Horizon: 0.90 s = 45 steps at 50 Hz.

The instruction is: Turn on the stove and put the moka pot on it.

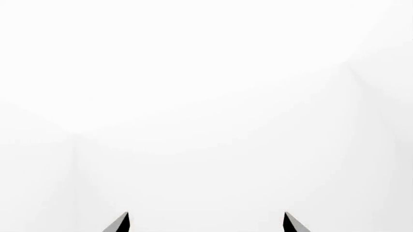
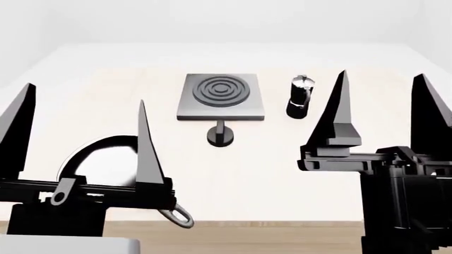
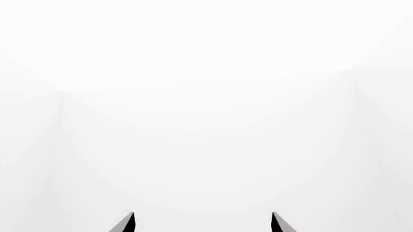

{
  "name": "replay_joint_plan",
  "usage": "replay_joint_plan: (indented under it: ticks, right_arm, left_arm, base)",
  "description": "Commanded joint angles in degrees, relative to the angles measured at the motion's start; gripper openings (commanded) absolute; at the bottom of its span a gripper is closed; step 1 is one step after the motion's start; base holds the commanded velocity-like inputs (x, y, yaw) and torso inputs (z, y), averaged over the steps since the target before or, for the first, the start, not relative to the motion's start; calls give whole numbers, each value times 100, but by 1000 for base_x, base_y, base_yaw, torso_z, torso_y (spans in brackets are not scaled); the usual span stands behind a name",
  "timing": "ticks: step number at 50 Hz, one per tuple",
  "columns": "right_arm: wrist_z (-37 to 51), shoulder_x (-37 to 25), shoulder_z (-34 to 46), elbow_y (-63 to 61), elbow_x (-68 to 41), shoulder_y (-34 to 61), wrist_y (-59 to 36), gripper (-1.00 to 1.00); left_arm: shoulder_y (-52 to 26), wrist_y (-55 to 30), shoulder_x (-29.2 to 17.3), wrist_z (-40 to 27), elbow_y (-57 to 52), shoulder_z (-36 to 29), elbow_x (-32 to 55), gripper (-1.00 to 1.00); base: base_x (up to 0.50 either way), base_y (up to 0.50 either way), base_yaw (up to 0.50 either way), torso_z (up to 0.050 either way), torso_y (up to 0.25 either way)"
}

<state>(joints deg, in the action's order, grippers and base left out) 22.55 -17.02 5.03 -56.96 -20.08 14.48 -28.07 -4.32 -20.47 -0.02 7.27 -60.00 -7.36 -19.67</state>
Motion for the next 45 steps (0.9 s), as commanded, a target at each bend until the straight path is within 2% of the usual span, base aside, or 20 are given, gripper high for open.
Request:
replay_joint_plan:
  ticks: [1, 45]
  right_arm:
    - [58, -53, 32, 22, -13, -30, 57, 100]
    - [297, -224, 145, 11, -127, -22, 141, 100]
  left_arm:
    - [-3, -11, 0, -5, 0, -34, -16, 100]
    - [16, -42, 0, -7, 0, -127, -55, 100]
  base:
    - [156, 0, 0, 0, 0]
    - [225, 0, 0, 0, 0]
